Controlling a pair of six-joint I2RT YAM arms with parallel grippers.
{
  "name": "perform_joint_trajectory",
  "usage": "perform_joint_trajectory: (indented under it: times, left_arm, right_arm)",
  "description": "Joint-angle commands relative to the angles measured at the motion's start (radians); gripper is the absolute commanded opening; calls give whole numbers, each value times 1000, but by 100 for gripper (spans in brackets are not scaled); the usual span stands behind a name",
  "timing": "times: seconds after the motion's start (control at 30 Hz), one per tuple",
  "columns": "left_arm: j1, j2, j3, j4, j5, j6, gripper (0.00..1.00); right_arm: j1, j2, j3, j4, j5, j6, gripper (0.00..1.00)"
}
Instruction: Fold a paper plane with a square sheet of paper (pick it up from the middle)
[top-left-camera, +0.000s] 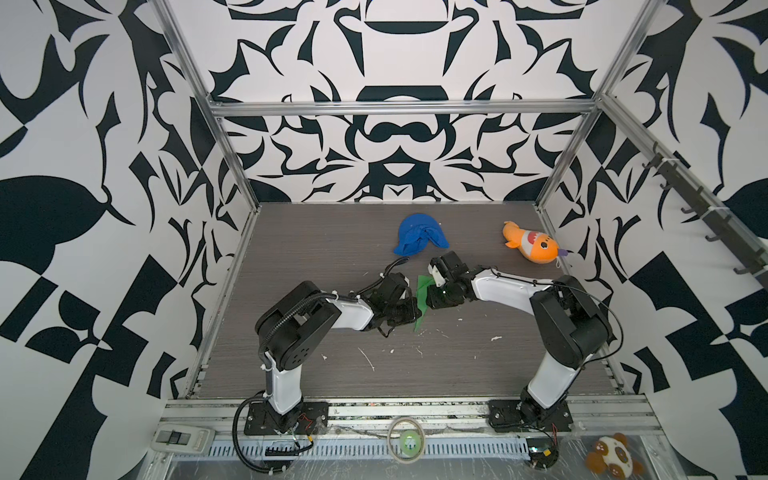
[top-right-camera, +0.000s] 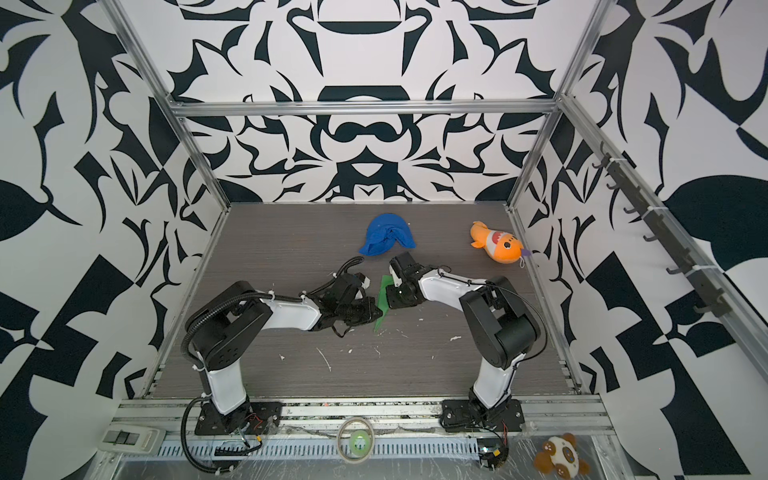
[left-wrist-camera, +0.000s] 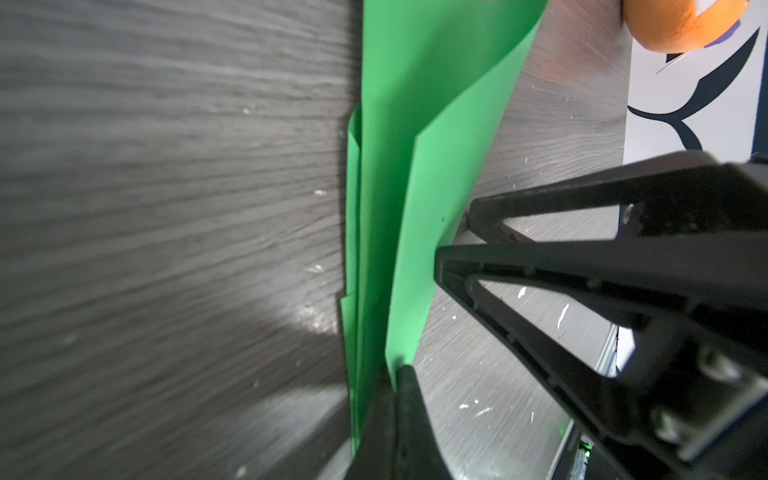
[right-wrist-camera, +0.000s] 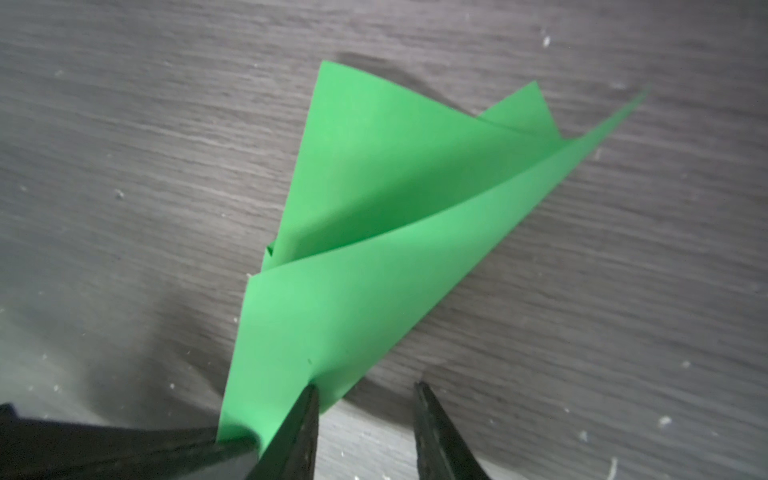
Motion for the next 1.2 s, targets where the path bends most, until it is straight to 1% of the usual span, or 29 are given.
perform_joint_trajectory:
  times: [0.0, 0.47, 0.83, 0.93, 1.17]
  left_arm:
    - [14, 34, -15, -138, -61, -9, 0]
    - [13, 33, -21, -145, -69, -11, 0]
    - [13, 8, -30, -148, -79, -15, 0]
    - [13, -14, -37, -141, -75, -14, 3]
    - [22, -124, -85, -94, -60, -38, 18]
  right_arm:
    - [6, 87, -38, -133, 80, 18, 41]
    - [48, 149, 14, -198, 136, 23, 44]
    - [90, 200, 64, -264, 211, 40, 45]
    - [95, 210, 70, -269, 214, 50, 46]
    - [96, 221, 74, -271, 210, 71, 47]
